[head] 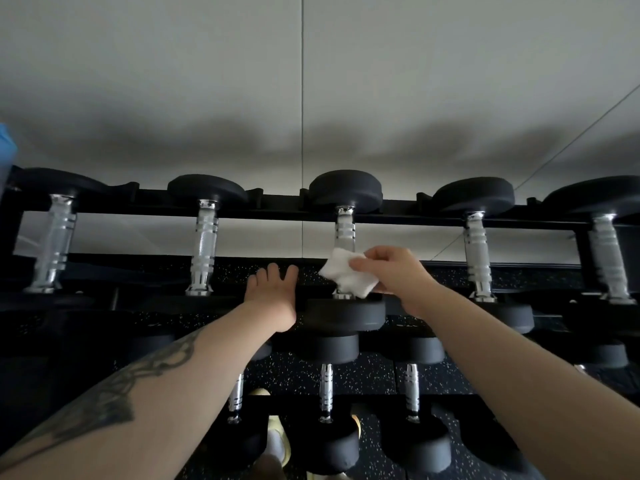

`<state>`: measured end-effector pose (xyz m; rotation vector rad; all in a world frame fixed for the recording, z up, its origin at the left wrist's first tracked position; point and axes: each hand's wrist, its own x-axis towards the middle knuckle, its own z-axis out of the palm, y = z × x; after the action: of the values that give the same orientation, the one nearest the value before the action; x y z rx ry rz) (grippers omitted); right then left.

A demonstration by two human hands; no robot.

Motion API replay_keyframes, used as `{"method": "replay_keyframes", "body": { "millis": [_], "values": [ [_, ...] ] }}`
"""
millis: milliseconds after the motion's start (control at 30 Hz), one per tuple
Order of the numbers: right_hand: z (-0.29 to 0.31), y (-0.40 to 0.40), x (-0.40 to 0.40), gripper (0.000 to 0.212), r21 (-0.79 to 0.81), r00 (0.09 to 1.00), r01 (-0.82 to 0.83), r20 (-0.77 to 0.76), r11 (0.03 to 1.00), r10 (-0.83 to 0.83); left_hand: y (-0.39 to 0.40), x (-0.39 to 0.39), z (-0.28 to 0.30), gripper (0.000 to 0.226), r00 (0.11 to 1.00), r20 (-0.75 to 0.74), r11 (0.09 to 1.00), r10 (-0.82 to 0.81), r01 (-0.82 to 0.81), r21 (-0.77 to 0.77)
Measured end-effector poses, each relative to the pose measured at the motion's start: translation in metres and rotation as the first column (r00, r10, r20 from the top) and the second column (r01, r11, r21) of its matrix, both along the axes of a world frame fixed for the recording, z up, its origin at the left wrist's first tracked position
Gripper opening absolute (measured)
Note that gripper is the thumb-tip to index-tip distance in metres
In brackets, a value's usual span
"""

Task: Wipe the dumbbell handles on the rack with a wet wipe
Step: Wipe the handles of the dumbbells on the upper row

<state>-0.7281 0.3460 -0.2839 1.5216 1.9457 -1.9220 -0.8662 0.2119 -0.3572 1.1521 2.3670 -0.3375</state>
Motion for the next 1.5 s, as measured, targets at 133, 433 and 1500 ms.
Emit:
{"method": "replay_keyframes", "body": {
  "millis": [133, 433, 1500],
  "values": [
    [-0.016, -0.013, -0.013, 0.009, -0.096, 0.938, 0.345, -0.010, 0.934, -0.347, 0.004, 0.000, -0.001, 0.074, 1.000, 0.003, 0.999, 0.024, -0.024, -0.035],
    [-0.013, 0.017, -0.054, 0.023, -0.509, 0.840, 0.423, -0.090, 0.749, -0.535, 0.002, 0.001, -0.001, 0.073, 0.999, -0.003, 0.999, 0.042, -0.042, -0.011],
    [0.005, -0.013, -0.033, 0.039, 0.295, 0.802, -0.414, 0.565, 0.861, 0.192, -0.004, 0.002, -0.006, 0.074, 0.995, -0.060, 0.994, -0.084, 0.088, 0.066]
  ]
}}
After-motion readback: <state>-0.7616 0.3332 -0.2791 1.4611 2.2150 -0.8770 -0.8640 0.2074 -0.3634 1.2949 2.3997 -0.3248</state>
